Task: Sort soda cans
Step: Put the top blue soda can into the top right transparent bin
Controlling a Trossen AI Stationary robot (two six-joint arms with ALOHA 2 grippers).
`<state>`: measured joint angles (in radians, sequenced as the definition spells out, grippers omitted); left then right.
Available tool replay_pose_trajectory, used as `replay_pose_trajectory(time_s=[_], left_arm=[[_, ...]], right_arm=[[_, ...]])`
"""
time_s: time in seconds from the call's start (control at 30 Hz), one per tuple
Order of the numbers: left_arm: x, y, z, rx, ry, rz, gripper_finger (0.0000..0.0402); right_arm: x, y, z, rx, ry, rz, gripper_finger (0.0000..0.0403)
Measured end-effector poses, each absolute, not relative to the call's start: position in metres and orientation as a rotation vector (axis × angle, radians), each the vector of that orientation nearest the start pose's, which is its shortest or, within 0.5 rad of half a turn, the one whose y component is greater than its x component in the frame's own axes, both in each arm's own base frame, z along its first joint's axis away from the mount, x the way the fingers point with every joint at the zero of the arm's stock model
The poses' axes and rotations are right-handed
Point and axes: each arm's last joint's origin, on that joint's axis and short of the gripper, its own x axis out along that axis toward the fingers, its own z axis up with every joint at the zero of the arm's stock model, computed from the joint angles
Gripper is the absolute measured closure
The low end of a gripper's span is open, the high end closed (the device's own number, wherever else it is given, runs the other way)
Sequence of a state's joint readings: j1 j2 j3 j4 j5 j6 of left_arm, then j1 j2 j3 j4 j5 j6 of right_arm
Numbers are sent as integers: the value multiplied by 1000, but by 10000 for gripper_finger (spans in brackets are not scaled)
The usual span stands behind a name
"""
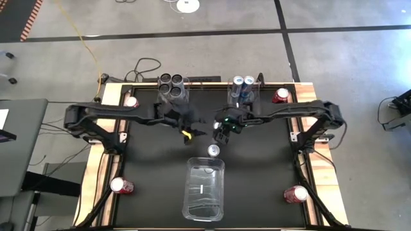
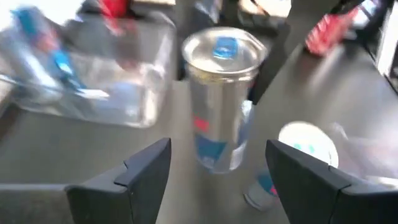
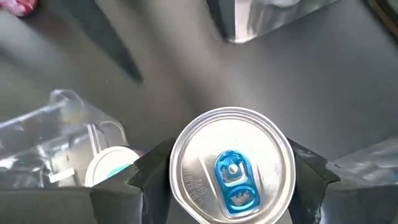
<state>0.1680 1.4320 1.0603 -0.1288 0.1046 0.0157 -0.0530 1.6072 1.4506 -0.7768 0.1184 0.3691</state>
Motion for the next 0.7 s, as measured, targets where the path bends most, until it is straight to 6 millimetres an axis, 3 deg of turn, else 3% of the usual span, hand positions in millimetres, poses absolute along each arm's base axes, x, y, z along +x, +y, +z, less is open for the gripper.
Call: replay_pose_trajectory(time_s=[0.27,0.47,0.57,0.7], left_arm=[[287,52,335,-88,258,103,145],[276,51,349,-79,202,114,145],[275,51,355,-70,151,113,145],[276,51,358,-65,109,121,145]], right_arm=[[300,-42,345,313,836,-422,158],[275,-71,355,302,844,-534,158],[270,-87,357,282,826,-565,158],[264,-110,341,280,855,-619,158]])
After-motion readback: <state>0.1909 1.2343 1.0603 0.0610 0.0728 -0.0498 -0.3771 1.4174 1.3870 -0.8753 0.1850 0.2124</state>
